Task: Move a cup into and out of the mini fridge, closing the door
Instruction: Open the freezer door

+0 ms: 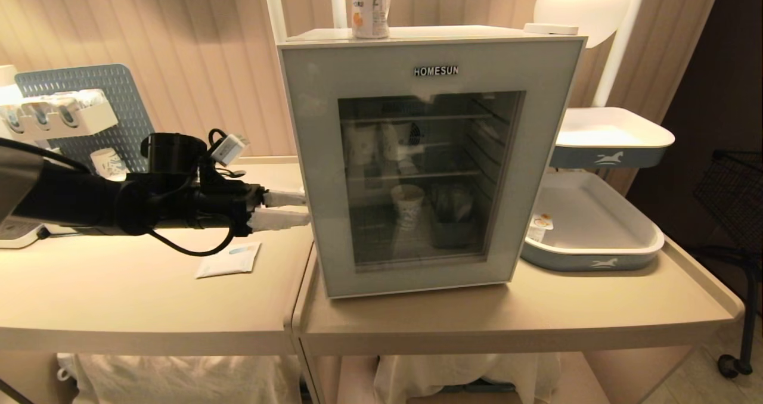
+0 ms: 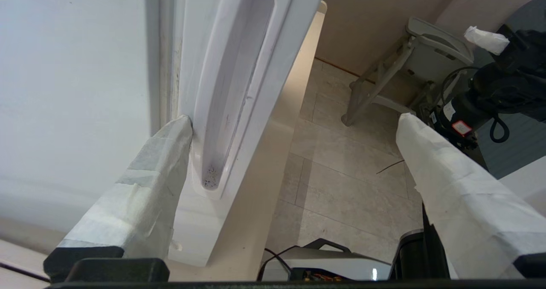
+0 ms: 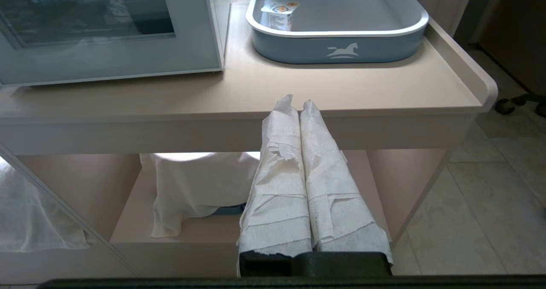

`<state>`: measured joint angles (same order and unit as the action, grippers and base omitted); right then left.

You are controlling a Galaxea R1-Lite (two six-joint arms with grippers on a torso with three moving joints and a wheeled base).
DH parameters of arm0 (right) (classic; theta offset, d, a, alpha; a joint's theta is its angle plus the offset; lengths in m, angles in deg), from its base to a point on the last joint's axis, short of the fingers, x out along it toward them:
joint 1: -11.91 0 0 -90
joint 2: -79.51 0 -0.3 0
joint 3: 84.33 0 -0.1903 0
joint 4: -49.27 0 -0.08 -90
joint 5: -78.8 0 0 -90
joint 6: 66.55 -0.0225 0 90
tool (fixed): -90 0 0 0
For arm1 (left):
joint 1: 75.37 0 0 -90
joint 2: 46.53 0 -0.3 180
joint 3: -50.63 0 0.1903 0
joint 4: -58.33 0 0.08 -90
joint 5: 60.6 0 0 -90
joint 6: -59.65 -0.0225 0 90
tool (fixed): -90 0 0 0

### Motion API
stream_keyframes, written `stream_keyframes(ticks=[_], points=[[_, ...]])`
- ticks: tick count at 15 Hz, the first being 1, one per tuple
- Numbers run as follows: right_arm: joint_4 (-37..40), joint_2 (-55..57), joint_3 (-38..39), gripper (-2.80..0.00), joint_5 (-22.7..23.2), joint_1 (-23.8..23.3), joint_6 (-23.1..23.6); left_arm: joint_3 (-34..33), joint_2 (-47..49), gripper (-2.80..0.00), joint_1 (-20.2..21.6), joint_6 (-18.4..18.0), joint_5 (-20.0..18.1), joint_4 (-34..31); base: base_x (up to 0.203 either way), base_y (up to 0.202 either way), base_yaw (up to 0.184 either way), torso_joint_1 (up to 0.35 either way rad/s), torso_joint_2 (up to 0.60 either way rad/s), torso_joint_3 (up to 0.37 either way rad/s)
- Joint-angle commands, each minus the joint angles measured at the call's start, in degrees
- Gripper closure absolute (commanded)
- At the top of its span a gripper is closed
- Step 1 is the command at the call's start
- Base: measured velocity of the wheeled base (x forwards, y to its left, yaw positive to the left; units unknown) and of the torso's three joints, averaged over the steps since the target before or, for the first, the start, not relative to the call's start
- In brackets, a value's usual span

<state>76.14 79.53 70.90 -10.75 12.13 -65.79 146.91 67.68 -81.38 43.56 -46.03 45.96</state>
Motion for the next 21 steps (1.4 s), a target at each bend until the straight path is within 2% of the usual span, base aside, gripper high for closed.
stream_keyframes(ticks=[1,11,16,20,21], points=[[0.0,0.1,0.0,0.00,0.1,0.0,0.0,-1.5,-1.6,-2.80,-0.1,-0.2,-0.9,0.0,0.000,0.000,0.000,0.000,0.00,0.000],[0.0,0.1,0.0,0.00,0.0,0.0,0.0,-9.9,-12.0,-2.80,-0.1,-0.4,-1.6,0.1,0.000,0.000,0.000,0.000,0.00,0.000],[0.0,0.1,0.0,0.00,0.0,0.0,0.0,-18.4,-20.2,-2.80,-1.0,-0.5,-2.2,0.1,0.000,0.000,0.000,0.000,0.00,0.000],[0.0,0.1,0.0,0.00,0.0,0.0,0.0,-27.3,-26.5,-2.80,-0.2,-4.1,-2.9,0.2,0.000,0.000,0.000,0.000,0.00,0.000],[0.0,0.1,0.0,0.00,0.0,0.0,0.0,-27.1,-25.8,0.00,1.7,-3.9,-2.2,0.1,0.000,0.000,0.000,0.000,0.00,0.000]])
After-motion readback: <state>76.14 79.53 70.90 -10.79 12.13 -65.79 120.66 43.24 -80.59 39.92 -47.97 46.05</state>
